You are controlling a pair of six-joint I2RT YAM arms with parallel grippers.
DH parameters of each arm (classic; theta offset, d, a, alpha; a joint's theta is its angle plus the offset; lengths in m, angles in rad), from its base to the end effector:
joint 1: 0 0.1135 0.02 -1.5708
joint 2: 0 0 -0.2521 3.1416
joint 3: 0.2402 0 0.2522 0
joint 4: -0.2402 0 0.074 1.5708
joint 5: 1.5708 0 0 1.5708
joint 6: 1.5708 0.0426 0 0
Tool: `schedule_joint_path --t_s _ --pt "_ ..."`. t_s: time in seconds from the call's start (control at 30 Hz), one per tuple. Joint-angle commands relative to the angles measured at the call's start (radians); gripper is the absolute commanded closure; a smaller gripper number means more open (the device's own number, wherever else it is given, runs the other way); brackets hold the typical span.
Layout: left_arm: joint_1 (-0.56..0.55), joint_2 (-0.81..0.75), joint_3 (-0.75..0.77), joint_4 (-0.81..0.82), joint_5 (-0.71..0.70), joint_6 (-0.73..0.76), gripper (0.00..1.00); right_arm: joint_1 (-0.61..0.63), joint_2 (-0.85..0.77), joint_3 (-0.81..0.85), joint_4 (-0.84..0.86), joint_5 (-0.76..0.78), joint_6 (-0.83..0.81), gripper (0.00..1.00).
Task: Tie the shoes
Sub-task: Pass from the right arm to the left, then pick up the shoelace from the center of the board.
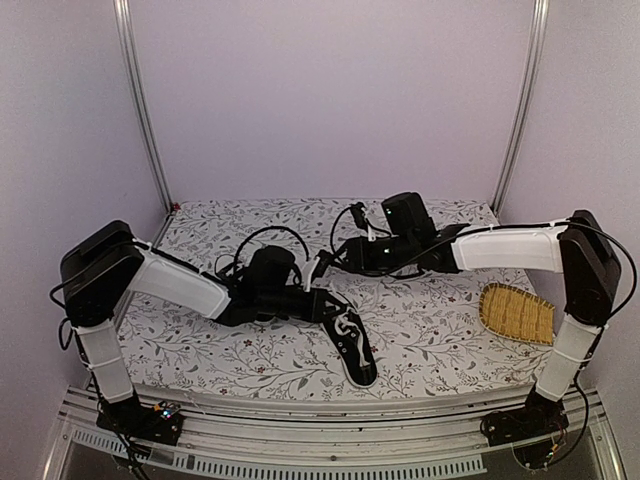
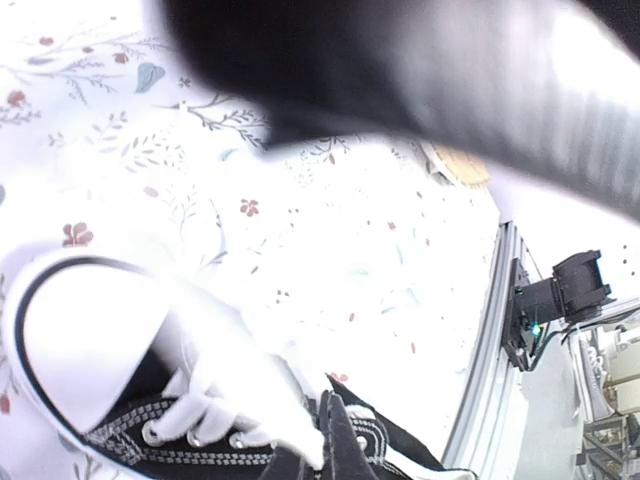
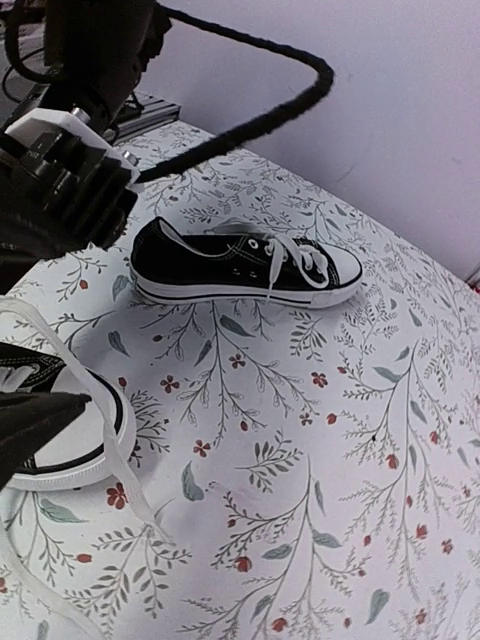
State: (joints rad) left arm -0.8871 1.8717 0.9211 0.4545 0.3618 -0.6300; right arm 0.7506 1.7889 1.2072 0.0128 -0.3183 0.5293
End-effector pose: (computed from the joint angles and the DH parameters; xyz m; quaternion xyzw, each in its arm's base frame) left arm 0.2321 -0.3088 0.1356 0.1997 0.8263 -0.4585 0.2591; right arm 0.2897 0.2885 0.2135 -0.1713 0.8523 0.3947 0.2974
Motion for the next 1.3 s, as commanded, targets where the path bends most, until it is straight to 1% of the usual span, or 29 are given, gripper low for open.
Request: schedule_joint_path --t_s 0.0,0.07,0.1,0.23,0.3,0.4,0.5,0.6,0.77,1.03,1.27 --pt "-0.009 -0.047 -0.036 0.065 -0.009 -0.041 1.00 -0.027 -0.052 -0.030 0.006 0.004 -0.047 0.43" --pt "-0.010 -0.058 -0.044 0.077 -0.015 -0.050 1.00 -0.051 -0.099 -0.081 0.000 0.021 -0.069 0.37" --pt "-0.012 -0.063 -0.049 0.085 -0.020 -0.053 1.00 -0.066 -0.119 -0.106 -0.010 0.031 -0.080 0.35" --pt "-0.013 -0.076 -0.054 0.098 -0.029 -0.054 1.00 -0.144 -0.157 -0.195 -0.053 0.047 -0.065 0.35" --pt "-0.013 -0.078 -0.053 0.098 -0.027 -0.054 1.00 -0.152 -0.147 -0.210 -0.089 0.089 -0.063 0.38" --pt "-0.015 -0.080 -0.052 0.097 -0.024 -0.054 1.00 -0.152 -0.094 -0.174 -0.170 0.166 -0.072 0.43" --pt "-0.015 -0.080 -0.050 0.096 -0.019 -0.053 1.00 -0.152 -0.025 -0.117 -0.228 0.205 -0.080 0.47" --pt "-0.017 -0.081 -0.050 0.091 -0.016 -0.052 1.00 -0.144 0.031 -0.068 -0.257 0.203 -0.089 0.48" --pt "-0.020 -0.084 -0.053 0.087 -0.017 -0.051 1.00 -0.091 0.109 -0.005 -0.302 0.243 -0.080 0.50" --pt "-0.027 -0.084 -0.051 0.086 -0.018 -0.045 1.00 -0.039 0.230 0.116 -0.383 0.338 -0.045 0.54" --pt "-0.032 -0.091 -0.050 0.084 -0.023 -0.042 1.00 -0.011 0.301 0.177 -0.443 0.426 -0.023 0.61"
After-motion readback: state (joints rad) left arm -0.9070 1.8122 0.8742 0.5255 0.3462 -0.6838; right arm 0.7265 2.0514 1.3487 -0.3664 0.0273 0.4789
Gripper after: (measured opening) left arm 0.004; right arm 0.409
